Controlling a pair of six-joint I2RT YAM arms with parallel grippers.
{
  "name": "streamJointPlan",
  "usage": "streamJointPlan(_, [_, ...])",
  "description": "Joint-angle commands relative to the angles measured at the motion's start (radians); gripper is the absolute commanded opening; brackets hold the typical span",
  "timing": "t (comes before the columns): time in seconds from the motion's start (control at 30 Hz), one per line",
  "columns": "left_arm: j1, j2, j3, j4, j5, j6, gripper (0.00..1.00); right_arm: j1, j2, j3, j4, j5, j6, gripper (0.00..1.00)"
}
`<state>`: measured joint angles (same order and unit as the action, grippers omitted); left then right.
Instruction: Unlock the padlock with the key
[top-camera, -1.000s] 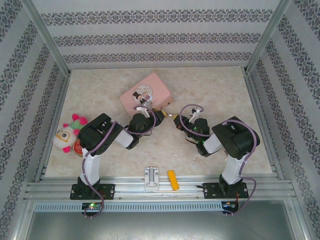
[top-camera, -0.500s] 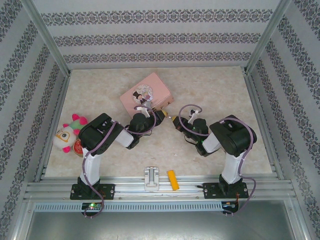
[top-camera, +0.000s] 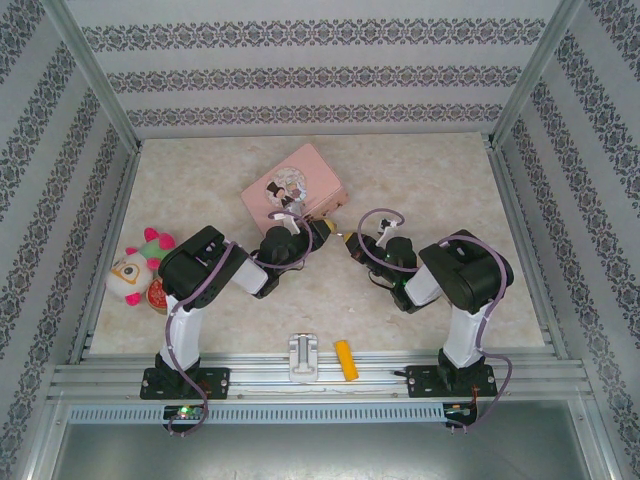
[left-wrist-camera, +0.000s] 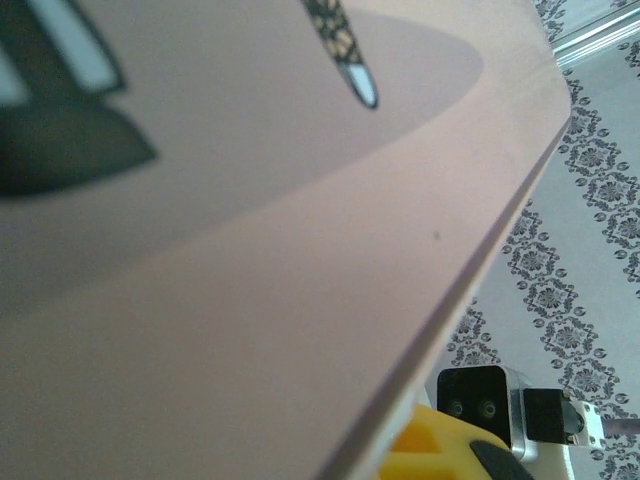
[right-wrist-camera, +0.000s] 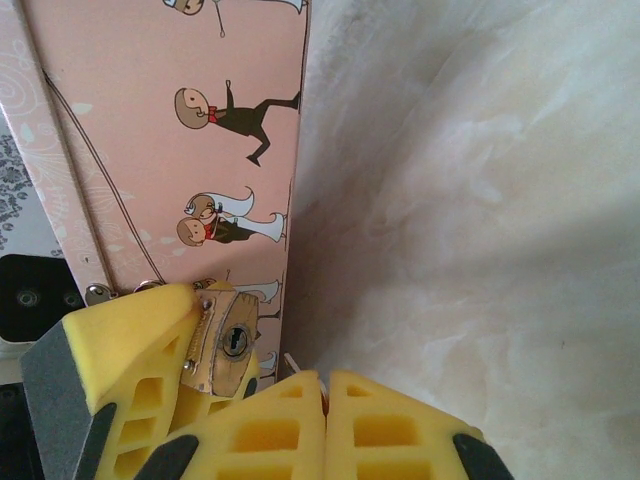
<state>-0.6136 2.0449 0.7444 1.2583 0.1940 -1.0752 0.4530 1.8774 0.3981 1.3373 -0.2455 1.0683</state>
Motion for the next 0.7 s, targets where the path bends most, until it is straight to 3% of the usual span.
streamJointPlan(0.0, [-0.015, 0.086, -0.026, -0.127, 0.145, -0.301, 0.0, -0.013, -0.032, 0.014, 0.048, -0.009, -0.001, 0.0])
streamJointPlan(0.67, [-0.016, 0.091, -0.028, -0.128, 0.135, -0.309, 0.0, -0.019, -0.052, 0.011, 0.048, -0.028, 0.022, 0.0])
